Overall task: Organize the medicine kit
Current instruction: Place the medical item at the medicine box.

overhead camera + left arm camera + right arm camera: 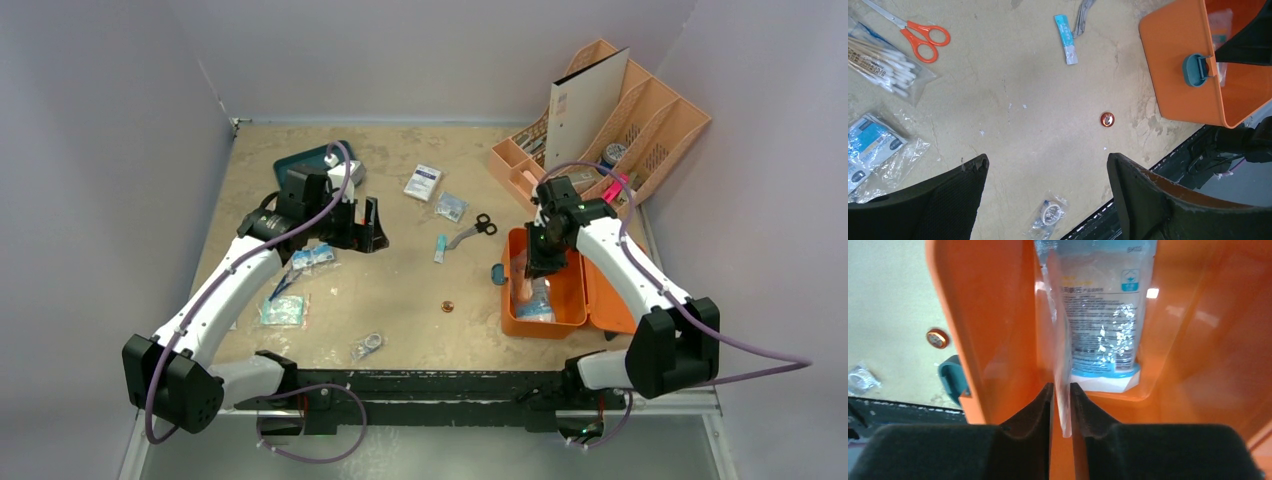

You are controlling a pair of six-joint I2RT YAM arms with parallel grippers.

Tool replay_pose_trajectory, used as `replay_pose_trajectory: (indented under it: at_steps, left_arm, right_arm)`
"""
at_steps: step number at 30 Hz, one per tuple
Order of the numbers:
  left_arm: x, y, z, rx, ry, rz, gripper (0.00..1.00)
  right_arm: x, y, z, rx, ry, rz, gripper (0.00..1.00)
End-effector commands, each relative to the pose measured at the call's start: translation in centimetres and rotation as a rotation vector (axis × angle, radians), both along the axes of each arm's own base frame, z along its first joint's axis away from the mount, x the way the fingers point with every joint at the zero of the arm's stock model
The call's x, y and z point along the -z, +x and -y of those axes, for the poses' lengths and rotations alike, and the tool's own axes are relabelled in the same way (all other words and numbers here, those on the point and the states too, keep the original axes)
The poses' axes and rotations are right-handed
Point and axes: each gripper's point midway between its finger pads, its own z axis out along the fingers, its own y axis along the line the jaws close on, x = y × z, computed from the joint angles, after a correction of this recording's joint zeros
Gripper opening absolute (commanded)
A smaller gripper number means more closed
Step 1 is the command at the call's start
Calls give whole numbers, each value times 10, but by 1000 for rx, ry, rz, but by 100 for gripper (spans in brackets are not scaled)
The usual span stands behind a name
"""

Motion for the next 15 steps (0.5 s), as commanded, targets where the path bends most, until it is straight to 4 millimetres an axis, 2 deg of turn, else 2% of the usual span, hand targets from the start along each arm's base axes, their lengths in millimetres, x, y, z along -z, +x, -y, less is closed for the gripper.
replay_pose_trajectory:
  at_steps: [1, 5, 11, 15]
  left_arm:
    - [-3, 1, -5, -3, 24, 48, 87]
    - [1, 2, -6, -11, 36, 34, 87]
    - [7, 6, -9, -31, 56, 23, 87]
    - [16, 19, -15, -102, 96, -3, 86]
  right_arm:
    - [2, 7, 24, 16, -103, 28, 26]
    - [-12, 10, 37, 60, -171, 42, 40]
    - [-34, 2, 34, 94, -143, 53, 42]
    - [-61, -2, 25, 93, -71, 118, 48]
